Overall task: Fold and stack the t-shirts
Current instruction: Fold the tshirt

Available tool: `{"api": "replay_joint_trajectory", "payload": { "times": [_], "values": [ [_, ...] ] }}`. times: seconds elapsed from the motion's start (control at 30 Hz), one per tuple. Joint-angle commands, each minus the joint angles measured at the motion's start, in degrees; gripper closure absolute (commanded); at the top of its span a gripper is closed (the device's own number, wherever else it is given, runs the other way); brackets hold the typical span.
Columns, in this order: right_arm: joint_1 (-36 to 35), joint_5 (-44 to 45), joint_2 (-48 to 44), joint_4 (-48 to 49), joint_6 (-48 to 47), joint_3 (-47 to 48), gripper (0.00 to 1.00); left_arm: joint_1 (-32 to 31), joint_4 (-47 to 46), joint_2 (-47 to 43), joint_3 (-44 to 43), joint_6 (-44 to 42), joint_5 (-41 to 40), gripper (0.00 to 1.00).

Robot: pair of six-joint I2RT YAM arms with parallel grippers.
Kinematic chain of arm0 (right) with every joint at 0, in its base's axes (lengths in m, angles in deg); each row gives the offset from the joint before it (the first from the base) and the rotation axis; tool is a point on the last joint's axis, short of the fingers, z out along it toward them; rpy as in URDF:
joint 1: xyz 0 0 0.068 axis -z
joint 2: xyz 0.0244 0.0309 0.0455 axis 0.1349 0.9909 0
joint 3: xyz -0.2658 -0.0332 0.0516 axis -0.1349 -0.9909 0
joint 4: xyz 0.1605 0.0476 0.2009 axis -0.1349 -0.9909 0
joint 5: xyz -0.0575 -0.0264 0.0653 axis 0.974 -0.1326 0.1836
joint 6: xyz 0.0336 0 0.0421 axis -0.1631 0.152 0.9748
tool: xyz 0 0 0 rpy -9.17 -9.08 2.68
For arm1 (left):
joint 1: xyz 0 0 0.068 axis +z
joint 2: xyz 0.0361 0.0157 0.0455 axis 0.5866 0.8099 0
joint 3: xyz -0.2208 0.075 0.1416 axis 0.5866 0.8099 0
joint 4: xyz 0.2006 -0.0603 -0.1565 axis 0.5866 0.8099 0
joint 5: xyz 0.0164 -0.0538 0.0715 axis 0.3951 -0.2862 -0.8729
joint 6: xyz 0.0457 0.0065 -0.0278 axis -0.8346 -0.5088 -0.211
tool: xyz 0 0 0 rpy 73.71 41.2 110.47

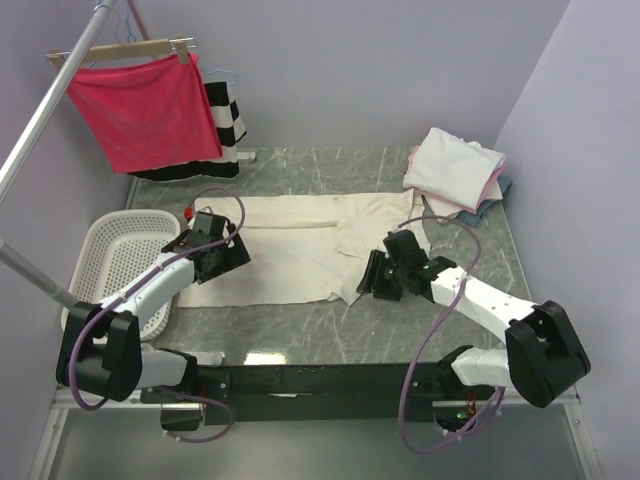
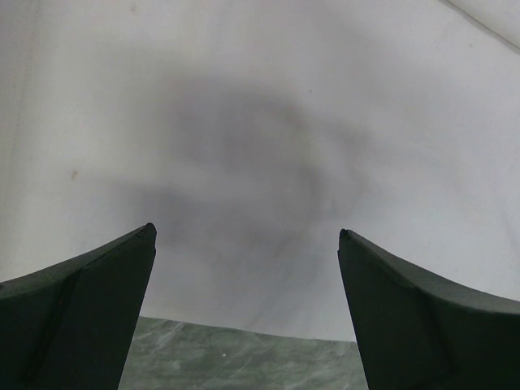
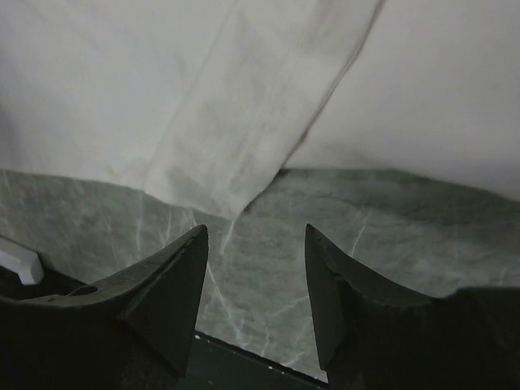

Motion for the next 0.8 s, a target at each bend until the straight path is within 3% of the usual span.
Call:
{"api": "replay_joint_trajectory", "payload": {
  "times": [0.0,0.47,0.77],
  "values": [
    [-2.4,-4.6,1.4,4.9,3.3,-1.6,0.41,-0.3,-0.5,0.2,-2.5,-0.8,0.6,0.01],
    [-5.4,-2.6,9.9,14.8,6.0,-4.7,0.41,-0.3,0.5,-0.2,-2.4,-0.5,-0.6,0.01],
    [-7.0,-2.5,10.5,17.4,6.2,-5.5,0.72,-0.3,1.2,-0.2,-2.6,-0.4,-1.5,0.01]
  ]
}}
